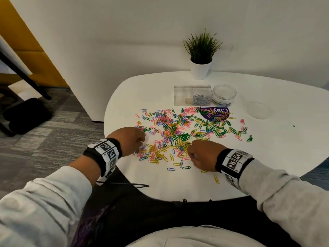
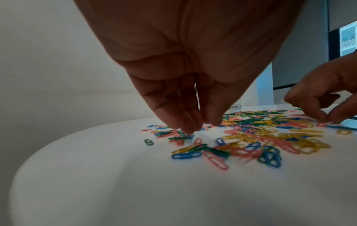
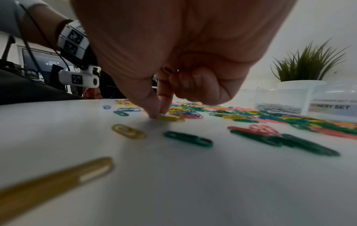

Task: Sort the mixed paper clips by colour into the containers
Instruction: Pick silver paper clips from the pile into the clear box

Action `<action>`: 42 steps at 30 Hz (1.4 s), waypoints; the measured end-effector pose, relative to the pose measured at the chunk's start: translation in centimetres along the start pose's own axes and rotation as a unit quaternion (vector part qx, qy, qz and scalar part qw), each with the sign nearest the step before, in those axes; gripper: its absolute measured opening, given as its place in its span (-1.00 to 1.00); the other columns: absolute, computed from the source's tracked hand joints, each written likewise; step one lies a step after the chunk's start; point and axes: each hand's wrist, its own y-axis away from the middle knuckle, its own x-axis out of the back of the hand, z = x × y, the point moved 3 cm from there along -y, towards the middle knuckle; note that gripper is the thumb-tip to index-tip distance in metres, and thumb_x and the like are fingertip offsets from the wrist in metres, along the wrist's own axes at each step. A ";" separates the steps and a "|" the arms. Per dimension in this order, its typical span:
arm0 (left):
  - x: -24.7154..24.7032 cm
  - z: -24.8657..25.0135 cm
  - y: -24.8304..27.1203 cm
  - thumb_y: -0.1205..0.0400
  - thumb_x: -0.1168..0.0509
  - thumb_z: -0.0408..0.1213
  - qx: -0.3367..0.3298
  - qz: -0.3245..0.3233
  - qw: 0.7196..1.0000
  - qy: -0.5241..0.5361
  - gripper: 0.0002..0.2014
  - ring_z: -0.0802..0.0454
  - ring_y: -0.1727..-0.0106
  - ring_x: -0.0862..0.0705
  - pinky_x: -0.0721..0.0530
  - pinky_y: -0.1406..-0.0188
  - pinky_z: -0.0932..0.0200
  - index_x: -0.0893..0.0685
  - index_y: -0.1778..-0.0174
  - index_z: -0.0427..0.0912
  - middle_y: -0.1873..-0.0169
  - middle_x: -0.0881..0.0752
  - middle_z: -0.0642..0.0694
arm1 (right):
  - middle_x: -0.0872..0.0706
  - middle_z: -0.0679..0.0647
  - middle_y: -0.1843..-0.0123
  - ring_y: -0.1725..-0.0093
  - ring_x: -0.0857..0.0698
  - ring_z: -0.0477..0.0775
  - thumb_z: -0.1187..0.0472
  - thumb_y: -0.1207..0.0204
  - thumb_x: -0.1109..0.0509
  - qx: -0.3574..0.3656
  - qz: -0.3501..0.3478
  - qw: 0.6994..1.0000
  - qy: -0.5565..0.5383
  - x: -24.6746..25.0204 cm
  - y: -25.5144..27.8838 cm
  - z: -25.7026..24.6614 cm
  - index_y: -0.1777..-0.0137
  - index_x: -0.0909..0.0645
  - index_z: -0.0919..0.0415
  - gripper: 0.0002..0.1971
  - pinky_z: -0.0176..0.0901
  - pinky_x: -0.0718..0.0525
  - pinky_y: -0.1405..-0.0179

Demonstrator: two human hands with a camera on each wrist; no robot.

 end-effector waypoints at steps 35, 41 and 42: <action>-0.6 1.5 0.8 -0.55 -0.38 0.11 -0.080 -0.072 0.994 0.003 -0.82 0.20 0.12 -0.61 -0.65 0.05 0.18 -0.76 0.09 0.14 0.17 -0.66 0.21 | -0.62 -0.11 0.22 0.23 -0.59 -0.08 -0.33 -0.57 -0.20 -0.071 -0.122 0.989 0.052 4.1 4.7 5.0 0.21 -0.46 -0.04 -0.62 -0.11 -0.60 0.21; -2.2 4.6 1.7 -0.59 -0.32 0.19 -0.136 -0.076 0.987 -0.049 -0.73 0.11 0.08 -0.59 -0.62 0.03 0.12 -0.68 0.00 0.09 0.10 -0.61 0.17 | -0.59 -0.10 0.14 0.17 -0.57 -0.06 -0.37 -0.48 -0.29 -0.107 -0.125 0.986 -0.010 -0.1 7.6 3.6 0.09 -0.47 -0.03 -0.59 -0.10 -0.53 0.20; -2.2 4.8 1.7 -0.59 -0.33 0.16 -0.137 -0.070 0.987 -0.049 -0.74 0.10 0.08 -0.61 -0.62 0.05 0.13 -0.69 0.02 0.07 0.09 -0.63 0.15 | -0.58 -0.11 0.12 0.16 -0.57 -0.04 -0.32 -0.51 -0.30 -0.111 -0.108 0.988 -0.010 -0.4 7.6 3.5 0.08 -0.47 -0.03 -0.64 -0.08 -0.54 0.19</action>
